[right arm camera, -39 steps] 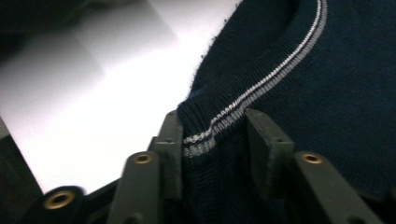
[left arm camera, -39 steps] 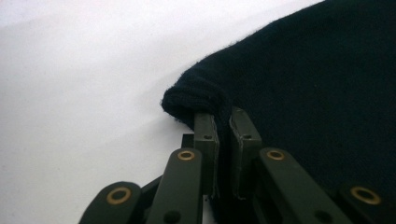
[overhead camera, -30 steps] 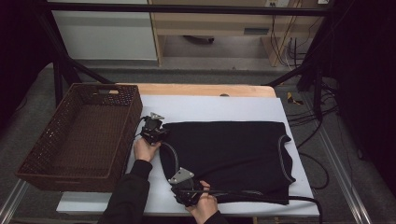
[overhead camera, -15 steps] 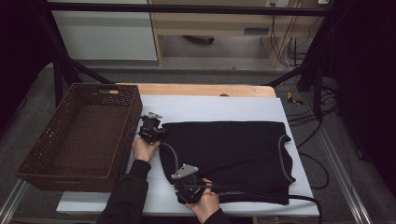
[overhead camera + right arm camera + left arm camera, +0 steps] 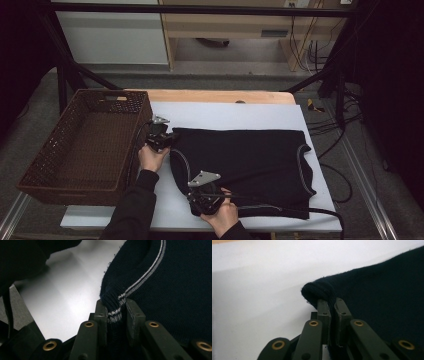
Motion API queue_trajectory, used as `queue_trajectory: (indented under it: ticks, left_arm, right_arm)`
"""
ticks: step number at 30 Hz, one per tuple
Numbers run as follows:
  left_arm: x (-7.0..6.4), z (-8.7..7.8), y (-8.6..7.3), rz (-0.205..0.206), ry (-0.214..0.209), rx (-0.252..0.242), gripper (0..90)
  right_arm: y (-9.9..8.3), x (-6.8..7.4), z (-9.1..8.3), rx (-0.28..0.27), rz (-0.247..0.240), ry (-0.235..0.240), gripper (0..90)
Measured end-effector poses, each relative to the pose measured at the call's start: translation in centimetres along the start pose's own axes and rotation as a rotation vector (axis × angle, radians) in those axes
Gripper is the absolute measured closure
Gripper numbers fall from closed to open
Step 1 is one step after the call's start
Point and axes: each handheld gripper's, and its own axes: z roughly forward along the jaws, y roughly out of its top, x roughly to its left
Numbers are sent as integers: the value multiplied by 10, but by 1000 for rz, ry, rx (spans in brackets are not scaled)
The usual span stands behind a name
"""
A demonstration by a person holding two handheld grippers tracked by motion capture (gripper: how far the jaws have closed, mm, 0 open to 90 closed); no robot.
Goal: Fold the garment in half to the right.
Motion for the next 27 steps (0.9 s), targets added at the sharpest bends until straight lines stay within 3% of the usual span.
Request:
queue_trajectory:
  ticks: [13, 18, 27]
  left_arm:
    - [-4, -17, 19, 29, 2, -43, 840]
    - [-6, -25, 29, 48, 18, -55, 840]
    - [-6, -39, 42, 59, 37, -77, 840]
  right_arm:
    - [9, -3, -10, -48, 30, 33, 745]
    - [15, -5, -14, -75, 55, 54, 745]
    - [23, -5, -19, -123, 58, 75, 745]
